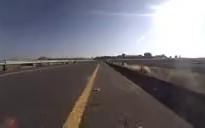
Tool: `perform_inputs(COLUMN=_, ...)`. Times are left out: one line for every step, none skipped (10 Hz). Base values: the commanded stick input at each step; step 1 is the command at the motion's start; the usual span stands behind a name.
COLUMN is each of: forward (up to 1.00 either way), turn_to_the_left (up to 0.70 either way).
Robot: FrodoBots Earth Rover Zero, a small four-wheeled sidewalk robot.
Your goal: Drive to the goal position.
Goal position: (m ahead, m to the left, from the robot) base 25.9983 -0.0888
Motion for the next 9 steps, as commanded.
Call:
perform_inputs(forward=0.7, turn_to_the_left=0.0)
perform_inputs(forward=0.7, turn_to_the_left=0.0)
perform_inputs(forward=0.7, turn_to_the_left=0.0)
perform_inputs(forward=0.7, turn_to_the_left=0.0)
perform_inputs(forward=0.7, turn_to_the_left=0.0)
perform_inputs(forward=0.7, turn_to_the_left=0.0)
perform_inputs(forward=0.7, turn_to_the_left=0.0)
perform_inputs(forward=0.7, turn_to_the_left=0.0)
perform_inputs(forward=0.7, turn_to_the_left=0.0)
